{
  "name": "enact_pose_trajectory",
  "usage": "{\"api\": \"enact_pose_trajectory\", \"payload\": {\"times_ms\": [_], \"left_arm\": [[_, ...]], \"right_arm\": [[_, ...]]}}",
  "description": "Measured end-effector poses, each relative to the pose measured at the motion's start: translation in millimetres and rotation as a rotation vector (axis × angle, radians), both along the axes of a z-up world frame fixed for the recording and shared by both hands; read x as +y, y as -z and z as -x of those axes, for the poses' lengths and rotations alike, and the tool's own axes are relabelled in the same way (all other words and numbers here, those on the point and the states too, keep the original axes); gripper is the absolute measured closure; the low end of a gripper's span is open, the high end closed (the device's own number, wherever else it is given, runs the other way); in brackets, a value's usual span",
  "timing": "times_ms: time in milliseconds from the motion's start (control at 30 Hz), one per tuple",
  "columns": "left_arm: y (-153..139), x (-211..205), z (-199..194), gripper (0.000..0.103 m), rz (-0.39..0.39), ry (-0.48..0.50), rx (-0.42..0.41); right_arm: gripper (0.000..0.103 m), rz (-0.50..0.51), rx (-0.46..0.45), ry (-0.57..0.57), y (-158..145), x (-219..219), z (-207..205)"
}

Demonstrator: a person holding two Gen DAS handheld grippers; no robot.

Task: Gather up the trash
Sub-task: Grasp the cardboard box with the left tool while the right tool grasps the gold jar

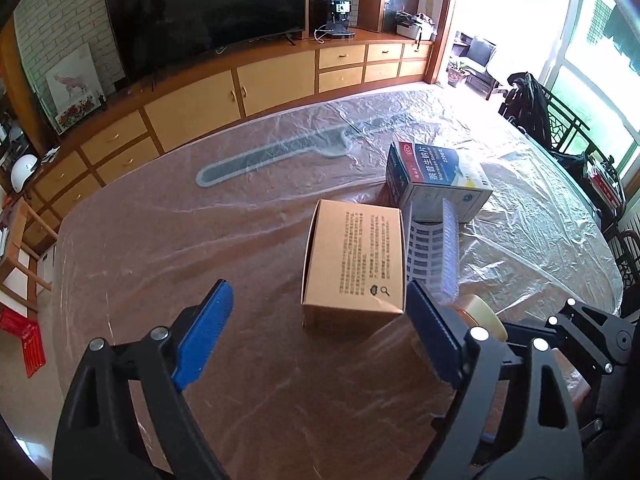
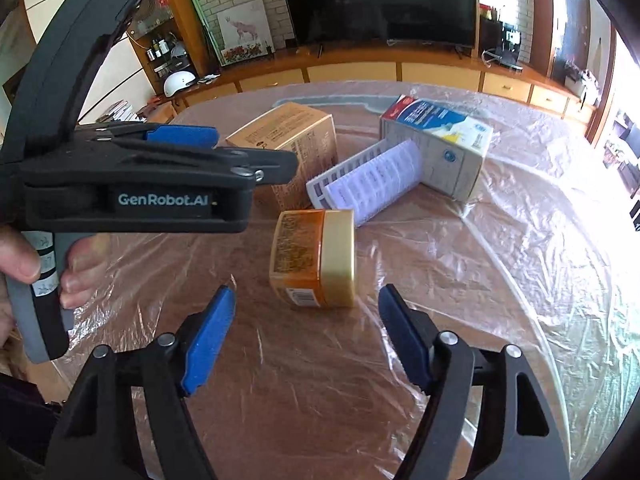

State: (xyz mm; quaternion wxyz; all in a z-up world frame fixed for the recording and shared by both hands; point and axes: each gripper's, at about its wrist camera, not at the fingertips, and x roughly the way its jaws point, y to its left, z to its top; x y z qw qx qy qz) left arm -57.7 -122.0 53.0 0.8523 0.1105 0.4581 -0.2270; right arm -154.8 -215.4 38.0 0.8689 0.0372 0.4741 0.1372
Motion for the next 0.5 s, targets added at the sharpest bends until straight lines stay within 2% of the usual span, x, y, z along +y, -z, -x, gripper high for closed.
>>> {"api": "enact_pose_trajectory", "payload": {"times_ms": [333, 433, 500], "left_arm": [[8, -6, -11, 0.040, -0.003, 0.041, 0.022], [10, -5, -13, 0.053, 0.003, 0.044, 0.033], [11, -4, -15, 0.054, 0.008, 0.042, 0.036]], "right_arm": [[0.032, -0.014, 0.005, 0.003, 1, 10, -11], [0.044, -0.017, 0.015, 0.011, 3, 9, -12], [0.052, -0.018, 0.018, 0.022, 4, 8, -13]]}}
